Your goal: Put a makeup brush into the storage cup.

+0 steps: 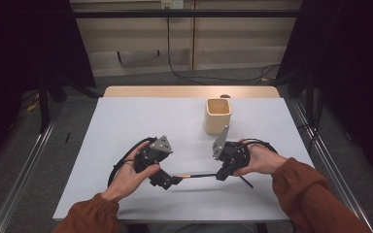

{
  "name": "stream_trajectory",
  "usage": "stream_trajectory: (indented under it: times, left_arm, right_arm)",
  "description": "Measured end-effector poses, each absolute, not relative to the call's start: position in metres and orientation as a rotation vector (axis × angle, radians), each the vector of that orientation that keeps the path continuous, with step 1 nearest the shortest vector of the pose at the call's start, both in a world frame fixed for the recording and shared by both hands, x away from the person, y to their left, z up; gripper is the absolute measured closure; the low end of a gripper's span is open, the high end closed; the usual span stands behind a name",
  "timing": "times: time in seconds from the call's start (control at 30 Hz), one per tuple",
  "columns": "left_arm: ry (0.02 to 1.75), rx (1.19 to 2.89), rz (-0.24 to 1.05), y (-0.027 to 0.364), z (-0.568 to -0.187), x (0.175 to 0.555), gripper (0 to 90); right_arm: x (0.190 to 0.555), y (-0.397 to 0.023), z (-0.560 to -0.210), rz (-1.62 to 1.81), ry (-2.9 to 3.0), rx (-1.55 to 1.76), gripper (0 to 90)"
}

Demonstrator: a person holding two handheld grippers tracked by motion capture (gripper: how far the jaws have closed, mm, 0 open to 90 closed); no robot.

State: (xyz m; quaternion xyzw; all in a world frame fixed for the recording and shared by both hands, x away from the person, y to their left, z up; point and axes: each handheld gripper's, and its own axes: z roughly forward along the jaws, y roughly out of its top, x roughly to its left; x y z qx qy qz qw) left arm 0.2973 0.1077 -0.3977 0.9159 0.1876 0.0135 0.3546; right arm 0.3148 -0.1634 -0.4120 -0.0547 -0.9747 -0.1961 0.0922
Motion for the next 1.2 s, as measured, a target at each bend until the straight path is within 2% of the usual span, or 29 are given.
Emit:
stream_trajectory:
  times: [0.33, 0.6, 1.2]
  left_arm:
    - [0.532, 2.327, 0.014, 0.122, -0.407, 0.293, 3.6]
    - [0.555, 2.249, 0.055, 0.126, -0.407, 0.276, 3.2]
    - [0.587, 2.174, 0.083, 0.132, -0.413, 0.268, 2.9]
  right_arm:
    - [0.312, -0.179, -0.413, -0.626, -2.896, -0.239, 85.6]
    - [0.305, -0.18, -0.413, -0.63, -2.926, -0.282, 85.6]
    - [0.3, -0.207, -0.42, -1.012, -2.861, -0.44, 85.6]
